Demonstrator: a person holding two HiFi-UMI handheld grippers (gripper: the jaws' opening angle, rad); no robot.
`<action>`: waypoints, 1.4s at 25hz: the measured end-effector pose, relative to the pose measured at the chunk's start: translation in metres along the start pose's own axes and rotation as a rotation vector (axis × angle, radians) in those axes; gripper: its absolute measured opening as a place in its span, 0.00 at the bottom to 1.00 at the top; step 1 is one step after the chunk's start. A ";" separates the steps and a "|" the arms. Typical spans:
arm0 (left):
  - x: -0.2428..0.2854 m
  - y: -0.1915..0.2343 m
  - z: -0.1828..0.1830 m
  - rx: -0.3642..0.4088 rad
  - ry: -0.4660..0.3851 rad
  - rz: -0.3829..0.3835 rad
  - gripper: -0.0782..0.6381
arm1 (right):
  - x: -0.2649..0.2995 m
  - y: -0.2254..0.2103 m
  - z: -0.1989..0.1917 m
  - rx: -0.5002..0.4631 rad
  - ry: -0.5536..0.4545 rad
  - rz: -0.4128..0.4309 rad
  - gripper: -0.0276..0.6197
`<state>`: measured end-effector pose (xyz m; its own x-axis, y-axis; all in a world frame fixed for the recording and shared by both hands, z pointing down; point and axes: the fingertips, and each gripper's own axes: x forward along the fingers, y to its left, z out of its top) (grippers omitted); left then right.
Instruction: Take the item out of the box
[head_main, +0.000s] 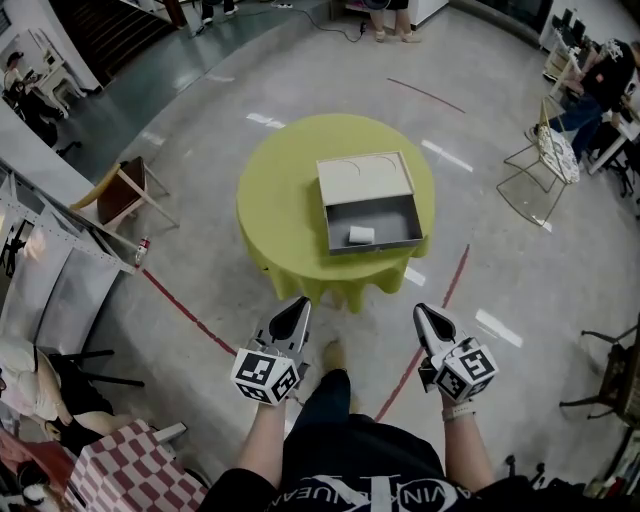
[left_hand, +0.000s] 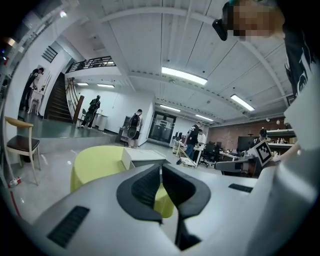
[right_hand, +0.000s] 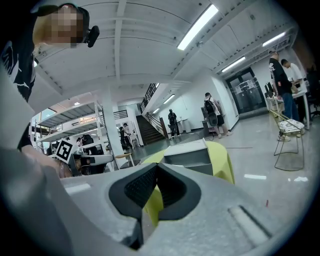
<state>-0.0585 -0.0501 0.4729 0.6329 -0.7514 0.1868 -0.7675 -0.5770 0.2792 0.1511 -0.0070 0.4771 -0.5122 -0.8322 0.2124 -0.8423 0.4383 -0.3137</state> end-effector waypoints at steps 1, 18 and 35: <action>0.006 0.005 0.001 0.000 0.004 -0.002 0.14 | 0.008 -0.003 0.002 0.001 0.004 0.002 0.05; 0.098 0.065 0.015 -0.017 0.051 -0.030 0.14 | 0.114 -0.040 0.022 -0.005 0.091 0.055 0.05; 0.132 0.074 -0.003 -0.058 0.099 0.032 0.14 | 0.173 -0.046 0.011 -0.207 0.344 0.270 0.05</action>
<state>-0.0318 -0.1911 0.5213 0.6171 -0.7323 0.2881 -0.7823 -0.5315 0.3247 0.1034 -0.1746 0.5181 -0.7138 -0.5336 0.4535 -0.6691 0.7108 -0.2168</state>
